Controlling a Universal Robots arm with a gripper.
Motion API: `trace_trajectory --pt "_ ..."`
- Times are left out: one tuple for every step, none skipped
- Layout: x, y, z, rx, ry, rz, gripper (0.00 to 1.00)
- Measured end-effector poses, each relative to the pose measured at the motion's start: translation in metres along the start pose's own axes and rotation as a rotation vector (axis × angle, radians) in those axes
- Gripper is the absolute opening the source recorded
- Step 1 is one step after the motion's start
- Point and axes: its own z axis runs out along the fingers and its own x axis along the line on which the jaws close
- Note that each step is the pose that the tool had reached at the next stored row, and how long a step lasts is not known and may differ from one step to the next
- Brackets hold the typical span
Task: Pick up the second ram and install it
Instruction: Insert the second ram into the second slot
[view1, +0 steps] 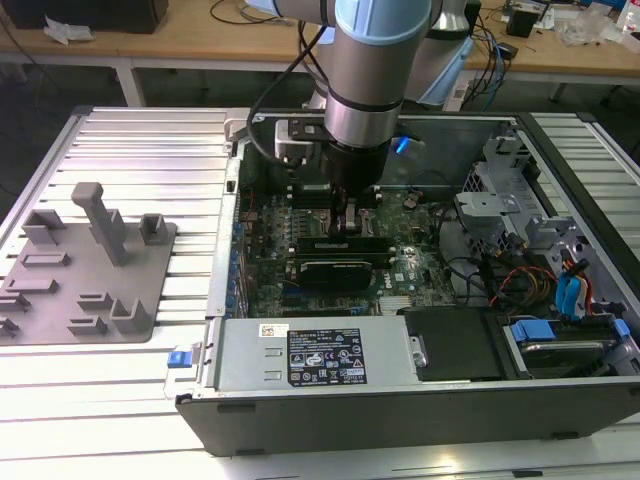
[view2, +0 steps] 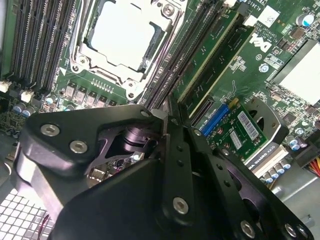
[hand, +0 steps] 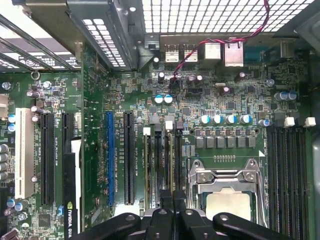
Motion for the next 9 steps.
trace_trajectory --pt "0.0 0.0 0.0001 0.0 0.0 0.0 0.09" --pt "0.0001 0.0 0.0005 0.0 0.0001 0.0 0.09" --pt "0.0001 0.0 0.0005 -0.0001 0.0003 0.0 0.09" --pt "0.0 -0.0001 0.0016 0.0001 -0.0003 0.0 0.09" --pt "0.0 -0.0001 0.0019 0.0001 0.0001 0.0 0.09" --pt "0.0 -0.0001 0.0029 0.0002 -0.0002 0.0 0.09" --pt "0.0 -0.0001 0.0037 0.0002 0.0 0.0 0.09" --pt "0.0001 -0.0002 0.004 0.0001 0.0002 0.0 0.09" --pt "0.0001 -0.0001 0.004 0.0001 0.0002 0.0 0.09"
